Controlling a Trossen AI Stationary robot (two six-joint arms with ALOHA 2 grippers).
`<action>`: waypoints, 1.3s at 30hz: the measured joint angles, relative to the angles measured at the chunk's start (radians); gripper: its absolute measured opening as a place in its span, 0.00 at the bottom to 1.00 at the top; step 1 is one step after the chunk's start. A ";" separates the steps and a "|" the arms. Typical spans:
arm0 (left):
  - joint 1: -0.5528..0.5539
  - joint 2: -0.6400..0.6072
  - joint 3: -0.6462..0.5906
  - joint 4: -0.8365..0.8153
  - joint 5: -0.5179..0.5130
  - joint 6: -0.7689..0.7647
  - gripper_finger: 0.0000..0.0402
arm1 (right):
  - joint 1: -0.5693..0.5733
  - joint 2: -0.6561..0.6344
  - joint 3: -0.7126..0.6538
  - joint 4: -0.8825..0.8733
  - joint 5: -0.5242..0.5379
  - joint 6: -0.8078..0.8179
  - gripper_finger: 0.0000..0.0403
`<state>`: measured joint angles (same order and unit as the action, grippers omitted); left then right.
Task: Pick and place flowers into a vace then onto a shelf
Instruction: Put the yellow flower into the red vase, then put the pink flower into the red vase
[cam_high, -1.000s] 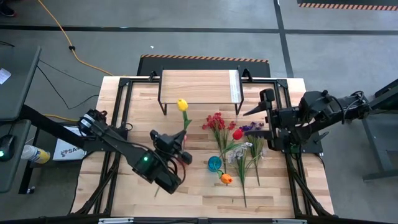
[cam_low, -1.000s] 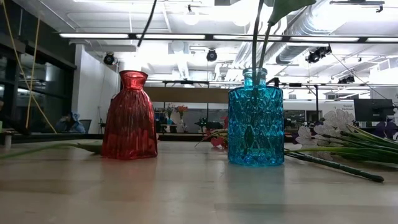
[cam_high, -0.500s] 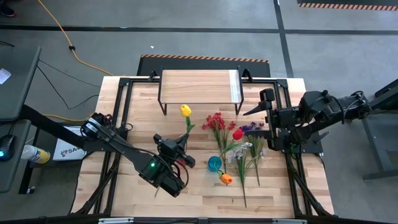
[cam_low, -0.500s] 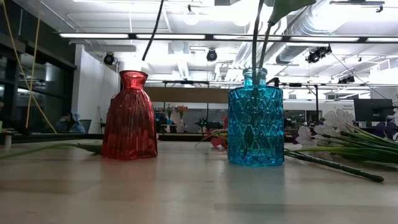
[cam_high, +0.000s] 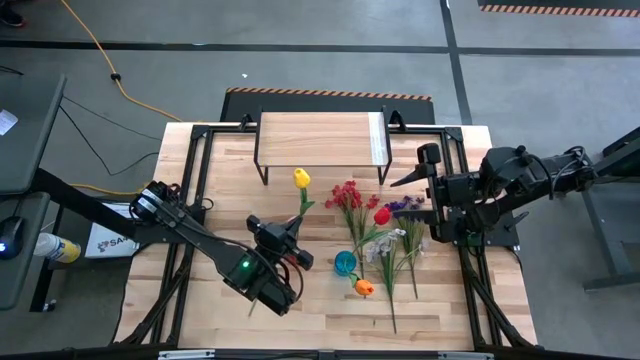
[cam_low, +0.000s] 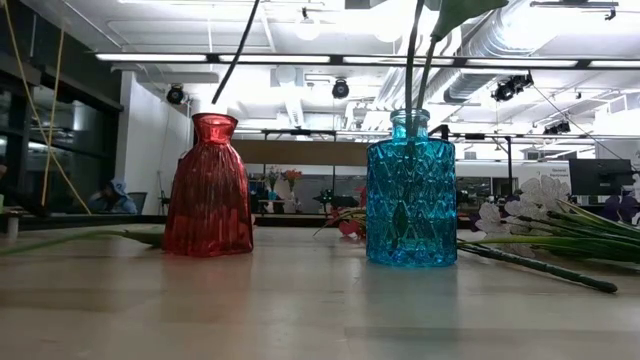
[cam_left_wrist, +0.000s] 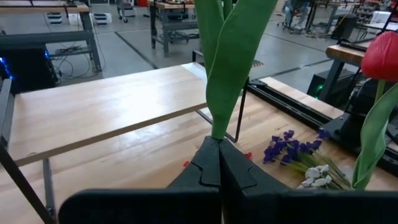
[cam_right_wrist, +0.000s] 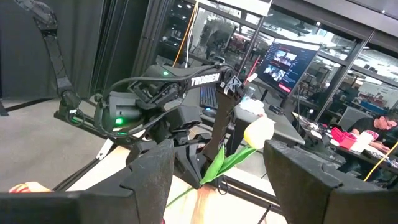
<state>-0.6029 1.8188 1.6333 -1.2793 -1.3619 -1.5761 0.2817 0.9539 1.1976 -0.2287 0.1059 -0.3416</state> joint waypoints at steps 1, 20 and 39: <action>0.000 -0.001 -0.009 0.009 0.000 -0.001 0.05 | 0.000 0.000 0.000 0.000 0.000 0.000 0.59; 0.000 -0.001 -0.126 0.097 0.094 -0.088 0.05 | 0.000 0.000 0.000 0.000 0.000 0.000 0.59; 0.000 -0.001 -0.125 0.103 0.358 -0.044 0.49 | 0.000 0.000 0.000 0.000 0.000 0.000 0.59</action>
<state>-0.6029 1.8179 1.5085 -1.1762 -1.0042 -1.6205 0.2817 0.9543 1.1976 -0.2287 0.1059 -0.3412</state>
